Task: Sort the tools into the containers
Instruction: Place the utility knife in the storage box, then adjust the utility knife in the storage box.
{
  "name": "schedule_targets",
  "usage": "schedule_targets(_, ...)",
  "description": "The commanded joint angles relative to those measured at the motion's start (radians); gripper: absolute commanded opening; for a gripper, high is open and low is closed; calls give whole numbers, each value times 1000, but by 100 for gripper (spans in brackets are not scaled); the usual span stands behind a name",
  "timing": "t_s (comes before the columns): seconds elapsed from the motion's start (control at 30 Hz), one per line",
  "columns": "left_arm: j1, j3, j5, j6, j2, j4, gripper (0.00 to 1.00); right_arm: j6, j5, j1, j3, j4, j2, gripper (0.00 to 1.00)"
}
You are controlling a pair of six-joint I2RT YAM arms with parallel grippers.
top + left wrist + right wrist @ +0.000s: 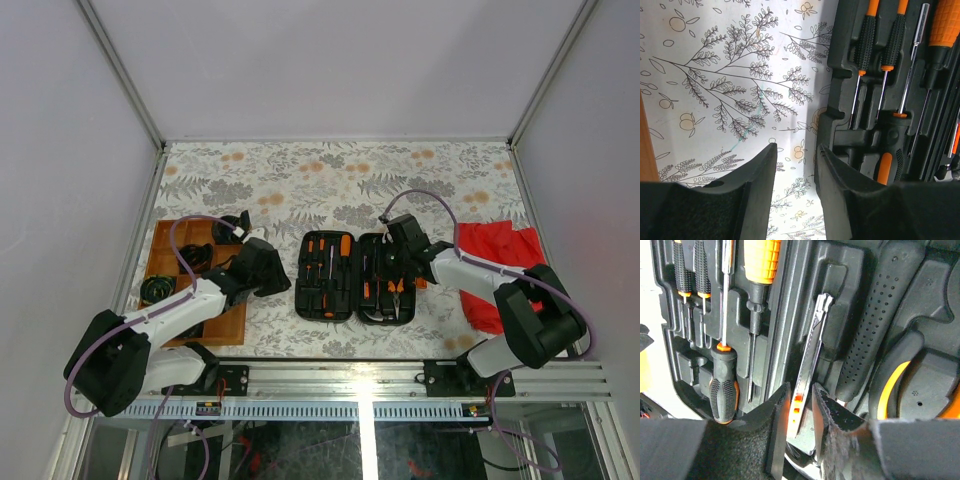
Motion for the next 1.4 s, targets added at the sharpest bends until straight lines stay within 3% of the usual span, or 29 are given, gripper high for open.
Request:
schedule_targets(0.0,8,-15,10,9,-2,50,36,24,9,4,37,39,5,29)
schedule_targets(0.6,8,-30,22,0,-7,60,36,73,57,4,41,63,42,22)
schedule_targets(0.87,7,-27,29,0,7,69,36,39,112,4,57,7,5,23)
schedule_targets(1.2,8,-27,31,0,7,67,35,28,83,4,66,15,-28,35)
schedule_targets(1.37,8,-28,31,0,7,67,35,25,84,4,79,8,-32,31)
